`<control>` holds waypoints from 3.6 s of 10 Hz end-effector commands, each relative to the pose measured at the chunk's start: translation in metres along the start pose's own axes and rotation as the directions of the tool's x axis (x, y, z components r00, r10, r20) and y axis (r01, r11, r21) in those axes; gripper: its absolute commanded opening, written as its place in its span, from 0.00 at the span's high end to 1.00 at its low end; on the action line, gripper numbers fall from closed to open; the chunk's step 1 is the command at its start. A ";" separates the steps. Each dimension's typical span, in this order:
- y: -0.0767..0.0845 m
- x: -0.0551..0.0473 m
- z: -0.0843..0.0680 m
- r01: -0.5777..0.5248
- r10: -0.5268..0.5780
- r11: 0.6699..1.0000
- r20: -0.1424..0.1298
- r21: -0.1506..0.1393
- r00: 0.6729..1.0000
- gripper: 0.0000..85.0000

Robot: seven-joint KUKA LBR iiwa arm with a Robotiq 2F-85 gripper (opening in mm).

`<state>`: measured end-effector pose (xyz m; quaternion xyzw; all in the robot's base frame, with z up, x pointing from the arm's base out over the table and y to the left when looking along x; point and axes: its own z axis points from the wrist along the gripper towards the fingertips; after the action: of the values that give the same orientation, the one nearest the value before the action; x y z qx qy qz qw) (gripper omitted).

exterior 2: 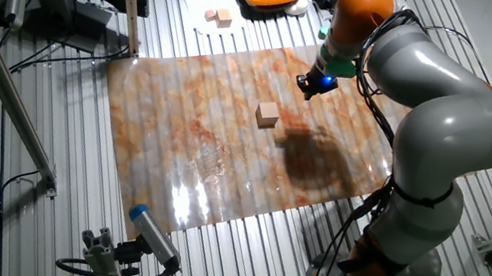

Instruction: Approach and touch the side of the small block

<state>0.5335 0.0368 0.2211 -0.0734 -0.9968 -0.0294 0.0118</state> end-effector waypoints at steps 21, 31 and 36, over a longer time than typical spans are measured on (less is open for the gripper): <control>0.021 -0.052 0.099 -0.057 0.055 0.997 -0.045 -0.048 0.997 1.00; 0.016 -0.046 0.112 -0.055 0.053 0.997 -0.036 -0.057 0.998 1.00; 0.016 -0.045 0.110 -0.051 0.048 0.997 -0.036 -0.060 0.998 1.00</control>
<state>0.5788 0.0529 0.1108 -0.0973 -0.9930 -0.0605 0.0270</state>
